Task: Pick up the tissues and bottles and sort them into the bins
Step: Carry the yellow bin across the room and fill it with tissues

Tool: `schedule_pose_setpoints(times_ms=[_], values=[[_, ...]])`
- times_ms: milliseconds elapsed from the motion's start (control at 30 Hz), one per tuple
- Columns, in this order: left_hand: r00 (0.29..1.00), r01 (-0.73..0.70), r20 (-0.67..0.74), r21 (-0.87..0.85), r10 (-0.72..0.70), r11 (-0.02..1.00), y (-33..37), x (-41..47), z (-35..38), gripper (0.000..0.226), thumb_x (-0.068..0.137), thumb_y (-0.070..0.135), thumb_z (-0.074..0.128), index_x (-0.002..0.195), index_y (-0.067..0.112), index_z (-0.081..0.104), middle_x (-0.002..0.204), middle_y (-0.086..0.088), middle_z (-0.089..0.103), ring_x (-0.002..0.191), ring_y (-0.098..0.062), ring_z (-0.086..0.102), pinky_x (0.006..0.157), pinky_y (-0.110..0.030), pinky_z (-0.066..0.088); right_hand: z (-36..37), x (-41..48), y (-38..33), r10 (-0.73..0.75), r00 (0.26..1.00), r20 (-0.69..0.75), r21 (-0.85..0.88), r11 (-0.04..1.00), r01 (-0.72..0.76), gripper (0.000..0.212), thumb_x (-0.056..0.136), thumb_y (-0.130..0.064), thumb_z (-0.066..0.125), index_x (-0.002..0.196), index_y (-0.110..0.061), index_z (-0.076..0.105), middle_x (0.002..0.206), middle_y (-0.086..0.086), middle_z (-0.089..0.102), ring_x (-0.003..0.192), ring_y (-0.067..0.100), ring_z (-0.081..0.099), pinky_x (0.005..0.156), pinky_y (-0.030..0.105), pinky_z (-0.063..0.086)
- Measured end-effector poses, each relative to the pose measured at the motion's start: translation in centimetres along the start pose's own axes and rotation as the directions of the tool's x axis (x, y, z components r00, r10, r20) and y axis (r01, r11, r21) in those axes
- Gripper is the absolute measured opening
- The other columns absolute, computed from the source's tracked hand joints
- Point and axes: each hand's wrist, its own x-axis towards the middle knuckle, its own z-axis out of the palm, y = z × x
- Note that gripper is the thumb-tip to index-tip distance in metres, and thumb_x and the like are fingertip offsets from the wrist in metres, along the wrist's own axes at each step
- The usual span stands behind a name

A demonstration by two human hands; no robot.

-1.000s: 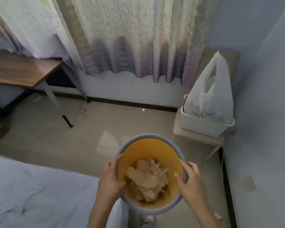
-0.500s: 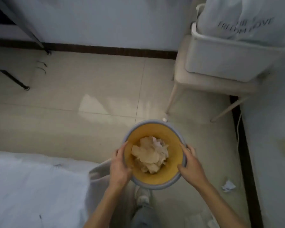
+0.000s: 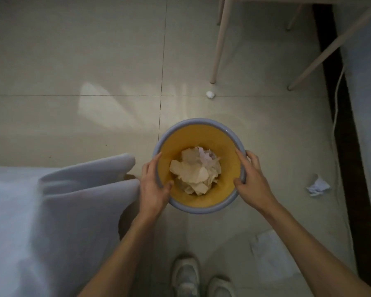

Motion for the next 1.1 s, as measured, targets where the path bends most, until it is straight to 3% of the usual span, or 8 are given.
schedule_pose_setpoints(times_ms=[133, 233, 367, 467, 600, 800, 900, 1100], values=[[0.994, 0.027, 0.100, 0.052, -0.032, 0.998, 0.6, -0.3, -0.8, 0.091, 0.089, 0.044, 0.081, 0.160, 0.043, 0.024, 0.155, 0.000, 0.037, 0.135, -0.023, 0.046, 0.106, -0.049, 0.048, -0.4, -0.2, -0.2, 0.004, 0.999, 0.048, -0.058, 0.998, -0.001, 0.088, 0.096, -0.012, 0.066, 0.165, -0.038, 0.019, 0.169, -0.017, 0.008, 0.141, 0.018, 0.042, 0.102, 0.035, 0.046], [0.970, 0.123, 0.182, 0.200, -0.160, 0.972, 4.2, -1.3, -2.6, 0.097, 0.089, 0.072, 0.065, 0.164, 0.044, 0.010, 0.167, -0.003, 0.025, 0.146, -0.034, 0.040, 0.110, -0.056, 0.048, -1.8, -1.4, -1.2, 0.042, 0.993, 0.112, -0.173, 0.985, -0.022, 0.088, 0.099, -0.041, 0.066, 0.165, -0.043, 0.008, 0.172, -0.019, -0.008, 0.151, 0.026, 0.035, 0.109, 0.051, 0.048], [0.939, -0.028, 0.310, 0.502, -0.150, 0.864, 12.7, -2.5, -8.0, 0.088, 0.094, 0.079, 0.044, 0.165, 0.043, 0.006, 0.174, -0.003, 0.007, 0.153, -0.042, 0.027, 0.113, -0.058, 0.043, -5.4, -4.0, -5.3, 0.195, 0.968, 0.160, -0.324, 0.936, -0.135, 0.081, 0.101, -0.058, 0.054, 0.166, -0.041, 0.008, 0.175, -0.006, -0.008, 0.150, 0.033, 0.038, 0.112, 0.053, 0.045], [0.937, -0.201, 0.345, 0.646, -0.047, 0.737, 21.6, -4.4, -14.0, 0.083, 0.094, 0.078, 0.044, 0.163, 0.041, 0.015, 0.173, -0.002, 0.013, 0.149, -0.039, 0.028, 0.111, -0.057, 0.045, -10.3, -7.3, -12.4, 0.298, 0.942, 0.152, -0.387, 0.895, -0.221, 0.068, 0.104, -0.054, 0.048, 0.164, -0.030, 0.026, 0.172, 0.009, 0.017, 0.147, 0.035, 0.041, 0.115, 0.049, 0.043], [0.935, -0.347, 0.321, 0.739, 0.152, 0.577, 33.8, -8.2, -23.3, 0.083, 0.091, 0.079, 0.045, 0.160, 0.037, 0.030, 0.170, -0.007, 0.023, 0.144, -0.039, 0.035, 0.113, -0.055, 0.041, -18.9, -13.8, -24.7, 0.282, 0.958, 0.052, -0.405, 0.883, -0.238, 0.046, 0.099, -0.040, 0.055, 0.138, -0.016, 0.063, 0.141, 0.012, 0.062, 0.128, 0.034, 0.059, 0.103, 0.043, 0.053], [0.852, -0.491, 0.269, 0.707, 0.449, 0.509, 50.9, -18.5, -35.7, 0.083, 0.088, 0.078, 0.053, 0.158, 0.036, 0.038, 0.167, -0.007, 0.033, 0.148, -0.037, 0.034, 0.120, -0.053, 0.034, -33.2, -26.8, -39.1, 0.082, 0.963, -0.255, -0.255, 0.955, -0.149, 0.049, 0.093, -0.032, 0.065, 0.139, -0.015, 0.063, 0.143, 0.011, 0.058, 0.134, 0.034, 0.053, 0.108, 0.042, 0.047], [0.815, -0.532, 0.210, 0.641, 0.540, 0.554, 57.0, -25.5, -39.7, 0.080, 0.087, 0.077, 0.057, 0.156, 0.039, 0.042, 0.169, -0.004, 0.029, 0.150, -0.035, 0.030, 0.123, -0.051, 0.029, -40.0, -36.0, -43.7, 0.024, 0.897, -0.441, -0.089, 0.994, -0.071, 0.065, 0.090, -0.037, 0.076, 0.149, -0.017, 0.057, 0.157, 0.013, 0.049, 0.143, 0.032, 0.047, 0.117, 0.040, 0.038], [0.859, -0.477, -0.005, 0.357, 0.513, 0.803, 61.7, -40.0, -43.2, 0.077, 0.082, 0.075, 0.067, 0.151, 0.044, 0.050, 0.166, 0.003, 0.032, 0.150, -0.029, 0.029, 0.125, -0.047, 0.028, -45.4, -54.2, -46.8, -0.027, 0.740, -0.672, -0.022, 1.000, 0.016, 0.065, 0.090, -0.036, 0.077, 0.149, -0.016, 0.057, 0.156, 0.013, 0.051, 0.143, 0.028, 0.048, 0.117, 0.037, 0.035]])
